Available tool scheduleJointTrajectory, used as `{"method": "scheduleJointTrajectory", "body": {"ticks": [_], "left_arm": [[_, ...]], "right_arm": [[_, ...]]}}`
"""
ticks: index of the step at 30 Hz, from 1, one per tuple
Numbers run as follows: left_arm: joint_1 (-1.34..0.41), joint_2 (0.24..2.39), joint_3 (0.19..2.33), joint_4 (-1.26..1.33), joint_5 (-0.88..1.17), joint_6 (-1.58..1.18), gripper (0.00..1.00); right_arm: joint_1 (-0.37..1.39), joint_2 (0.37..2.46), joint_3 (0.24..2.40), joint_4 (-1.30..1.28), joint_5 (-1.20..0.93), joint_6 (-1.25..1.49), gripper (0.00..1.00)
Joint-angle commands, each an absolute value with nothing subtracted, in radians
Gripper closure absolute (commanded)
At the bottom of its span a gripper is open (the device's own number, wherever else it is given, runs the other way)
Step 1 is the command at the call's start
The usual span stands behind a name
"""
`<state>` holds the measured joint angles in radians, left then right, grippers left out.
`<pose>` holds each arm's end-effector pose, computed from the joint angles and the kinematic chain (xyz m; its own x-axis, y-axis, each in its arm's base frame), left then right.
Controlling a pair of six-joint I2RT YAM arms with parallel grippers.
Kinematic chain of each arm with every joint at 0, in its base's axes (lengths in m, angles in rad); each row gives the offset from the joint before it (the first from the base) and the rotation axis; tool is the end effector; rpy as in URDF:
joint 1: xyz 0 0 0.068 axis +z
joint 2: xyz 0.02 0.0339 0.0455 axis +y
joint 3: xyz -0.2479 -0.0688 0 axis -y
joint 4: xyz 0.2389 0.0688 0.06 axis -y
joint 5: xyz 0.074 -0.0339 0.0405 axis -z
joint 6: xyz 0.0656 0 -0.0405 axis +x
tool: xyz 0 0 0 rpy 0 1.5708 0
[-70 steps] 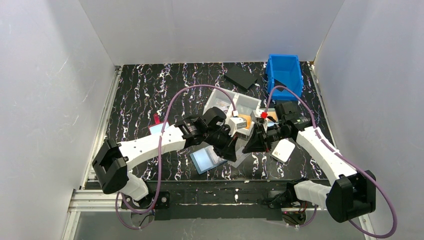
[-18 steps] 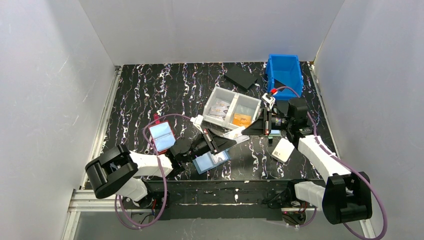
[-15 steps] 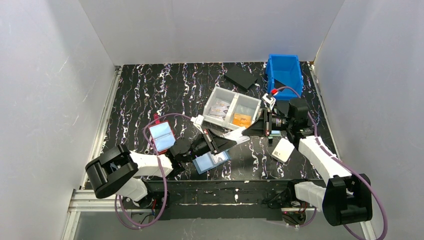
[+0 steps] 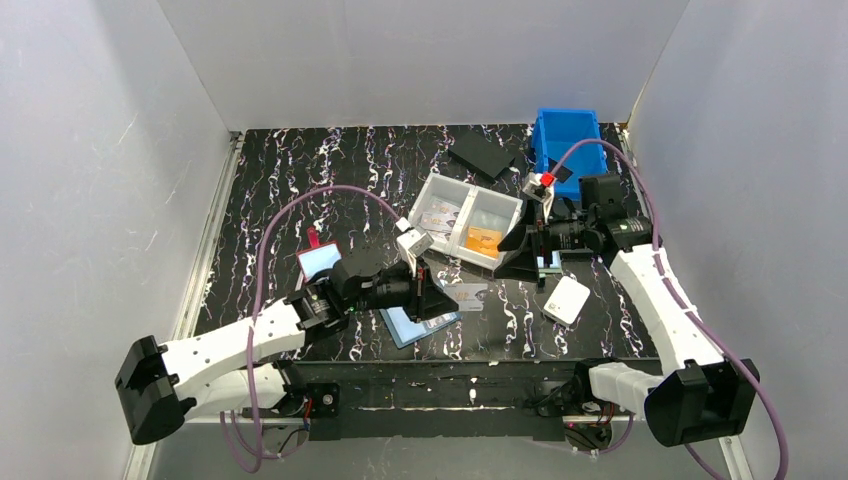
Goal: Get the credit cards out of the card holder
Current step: Place the credit card in the storage box.
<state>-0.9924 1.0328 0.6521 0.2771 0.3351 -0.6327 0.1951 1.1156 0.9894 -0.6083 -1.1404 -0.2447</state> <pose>0.1308 -0.2398 0.2793 -0.6189 -0.0735 -0.7820 0.7485 0.2467 -0.6156 0.2149 0.1032 0.2977 -0.4580 -0.1935 -0.8676 -0.8797 0.2388 0.4111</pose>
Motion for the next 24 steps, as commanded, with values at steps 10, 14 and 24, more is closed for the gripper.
{"method": "scheduleJointTrajectory", "body": {"ticks": [10,14,24], "left_arm": [[-0.995,1.138,0.865,-0.105,0.481,-0.312,1.0],[-0.996,1.173,0.882,-0.052,0.495,-0.329,1.0],[-0.996,1.218,0.892,0.052,0.535,-0.379,1.0]], "right_arm": [[0.27,1.192,1.136,-1.047,-1.226,-0.742,0.02],[0.294,1.185,1.106,-1.041,-1.229,-0.747,0.04],[0.362,1.191,1.06,-1.019,-1.208,-0.762,0.14]]}}
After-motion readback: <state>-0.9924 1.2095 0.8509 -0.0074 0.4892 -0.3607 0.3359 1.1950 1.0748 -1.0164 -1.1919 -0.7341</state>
